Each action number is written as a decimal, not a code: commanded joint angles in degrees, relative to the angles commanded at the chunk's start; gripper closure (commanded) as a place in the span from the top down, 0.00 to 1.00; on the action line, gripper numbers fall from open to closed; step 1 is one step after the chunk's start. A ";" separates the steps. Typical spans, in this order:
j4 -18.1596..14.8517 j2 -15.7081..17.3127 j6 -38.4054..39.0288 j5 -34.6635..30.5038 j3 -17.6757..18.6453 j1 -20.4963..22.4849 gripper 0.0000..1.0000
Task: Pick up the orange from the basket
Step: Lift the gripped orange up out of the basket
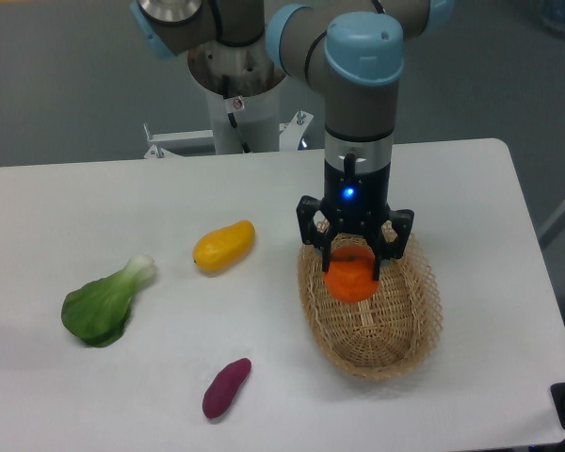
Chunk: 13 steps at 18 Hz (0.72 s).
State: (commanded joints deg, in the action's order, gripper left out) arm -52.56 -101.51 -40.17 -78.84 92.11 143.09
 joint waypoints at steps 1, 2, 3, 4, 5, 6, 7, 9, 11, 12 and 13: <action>0.00 0.00 -0.09 0.00 0.00 0.00 0.60; 0.09 0.00 -0.09 0.00 -0.09 0.00 0.60; 0.00 0.00 -0.09 0.09 -0.09 0.00 0.60; 0.09 -0.09 -0.09 0.00 -0.09 0.00 0.60; 0.09 -0.09 -0.09 0.00 0.00 -0.09 0.60; 0.09 -0.09 -0.17 0.00 0.00 -0.09 0.60; 0.09 -0.09 -0.44 0.00 0.00 0.00 0.60; 0.09 -0.09 -0.70 0.00 0.09 0.00 0.60; 0.17 -0.09 -0.79 0.00 0.09 0.00 0.60; 0.18 -0.09 -0.79 0.00 0.00 -0.09 0.60; 0.18 -0.09 -0.79 0.00 0.00 -0.09 0.60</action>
State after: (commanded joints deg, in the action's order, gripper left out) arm -52.38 -101.60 -40.96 -78.84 92.11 143.00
